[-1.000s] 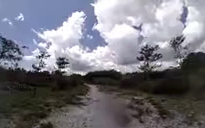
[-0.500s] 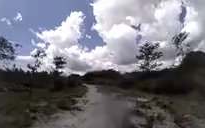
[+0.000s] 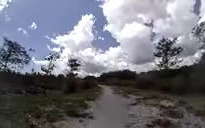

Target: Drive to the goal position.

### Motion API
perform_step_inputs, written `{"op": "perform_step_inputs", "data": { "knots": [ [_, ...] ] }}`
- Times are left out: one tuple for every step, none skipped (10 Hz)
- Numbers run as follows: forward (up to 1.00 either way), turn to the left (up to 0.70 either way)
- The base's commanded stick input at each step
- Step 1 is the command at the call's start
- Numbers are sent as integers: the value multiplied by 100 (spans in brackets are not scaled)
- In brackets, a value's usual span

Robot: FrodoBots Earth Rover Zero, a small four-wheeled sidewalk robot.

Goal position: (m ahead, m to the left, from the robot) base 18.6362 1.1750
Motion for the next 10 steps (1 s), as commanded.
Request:
{"op": "perform_step_inputs", "data": {
  "knots": [
    [70,0],
    [70,0],
    [70,0],
    [70,0],
    [70,0],
    [70,0],
    [70,0],
    [70,0],
    [70,0],
    [70,0]
  ]
}}
